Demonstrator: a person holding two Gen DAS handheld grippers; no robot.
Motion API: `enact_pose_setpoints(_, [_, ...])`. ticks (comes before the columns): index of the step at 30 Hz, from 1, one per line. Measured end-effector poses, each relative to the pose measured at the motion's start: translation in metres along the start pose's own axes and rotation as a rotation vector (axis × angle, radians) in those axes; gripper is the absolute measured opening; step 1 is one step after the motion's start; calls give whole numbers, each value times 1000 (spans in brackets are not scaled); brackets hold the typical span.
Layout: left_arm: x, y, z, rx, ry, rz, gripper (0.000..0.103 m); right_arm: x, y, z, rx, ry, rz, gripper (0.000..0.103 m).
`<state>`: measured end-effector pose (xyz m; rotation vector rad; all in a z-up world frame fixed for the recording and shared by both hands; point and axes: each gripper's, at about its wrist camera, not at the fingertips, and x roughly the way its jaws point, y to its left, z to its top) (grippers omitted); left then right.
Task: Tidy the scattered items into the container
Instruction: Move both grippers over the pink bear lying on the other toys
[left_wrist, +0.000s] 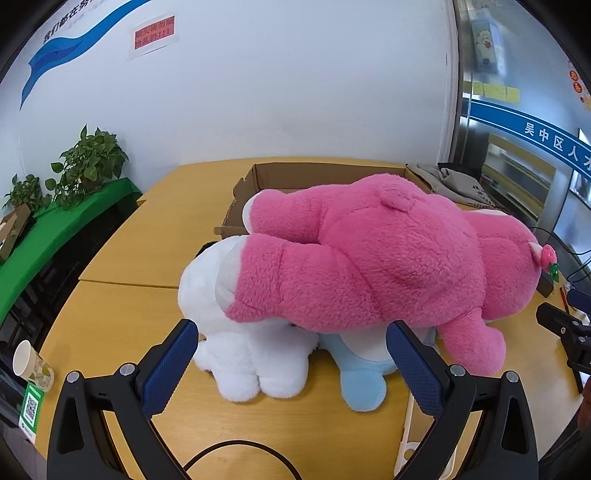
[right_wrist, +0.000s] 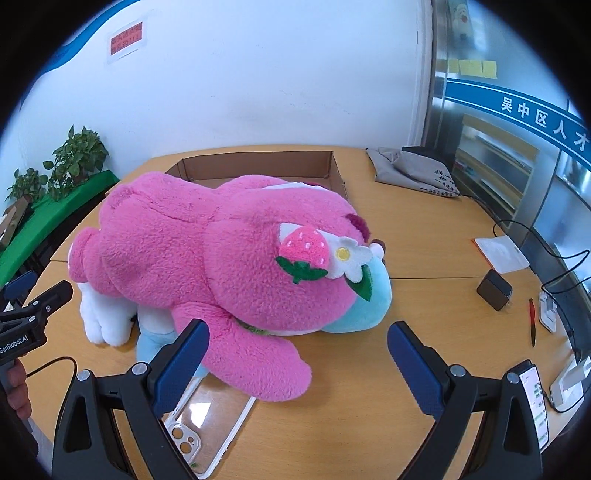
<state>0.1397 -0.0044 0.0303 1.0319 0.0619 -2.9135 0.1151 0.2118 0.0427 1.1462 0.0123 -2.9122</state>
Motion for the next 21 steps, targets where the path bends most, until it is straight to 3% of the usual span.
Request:
enact_pose_setpoints(12, [13, 2, 4, -5, 31, -60, 103, 11, -4, 0, -2, 22, 5, 98])
enact_pose_setpoints(21, [27, 1, 1, 2, 72, -50, 103, 18, -6, -3, 2, 48, 12, 98])
